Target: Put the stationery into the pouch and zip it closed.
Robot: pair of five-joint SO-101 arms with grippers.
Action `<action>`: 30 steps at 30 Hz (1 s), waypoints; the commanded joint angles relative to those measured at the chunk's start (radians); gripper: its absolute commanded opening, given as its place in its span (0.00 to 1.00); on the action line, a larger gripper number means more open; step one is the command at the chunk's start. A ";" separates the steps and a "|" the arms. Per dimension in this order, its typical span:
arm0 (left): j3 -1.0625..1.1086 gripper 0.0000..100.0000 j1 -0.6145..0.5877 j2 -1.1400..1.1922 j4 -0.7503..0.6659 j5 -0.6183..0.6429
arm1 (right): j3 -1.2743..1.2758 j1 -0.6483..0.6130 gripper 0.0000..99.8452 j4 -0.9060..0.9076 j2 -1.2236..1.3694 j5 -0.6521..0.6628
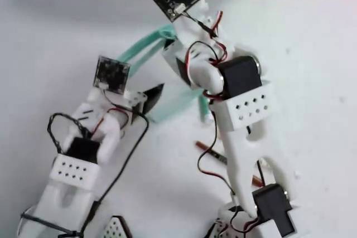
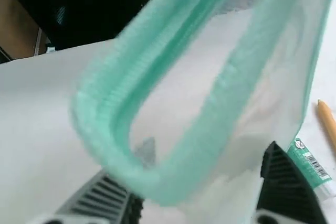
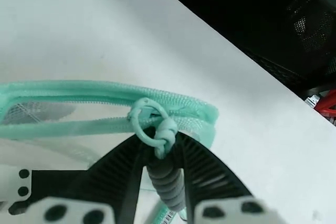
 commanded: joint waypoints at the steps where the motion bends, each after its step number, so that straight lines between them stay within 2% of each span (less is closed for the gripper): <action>1: -0.063 0.26 0.004 -0.028 0.043 0.014 | -0.014 -0.002 0.02 -0.013 0.008 0.012; 9: -0.063 0.02 0.099 -0.202 0.140 0.012 | -0.011 -0.002 0.02 -0.033 0.012 0.006; 16: -0.064 0.02 0.097 -0.297 0.232 0.018 | 0.089 -0.015 0.02 -0.048 0.001 0.003; 26: -0.061 0.02 0.101 -0.441 0.422 0.020 | 0.026 -0.035 0.02 -0.054 0.010 0.002; 30: -0.003 0.02 0.101 -0.444 0.388 0.020 | 0.025 -0.035 0.03 -0.051 0.001 -0.057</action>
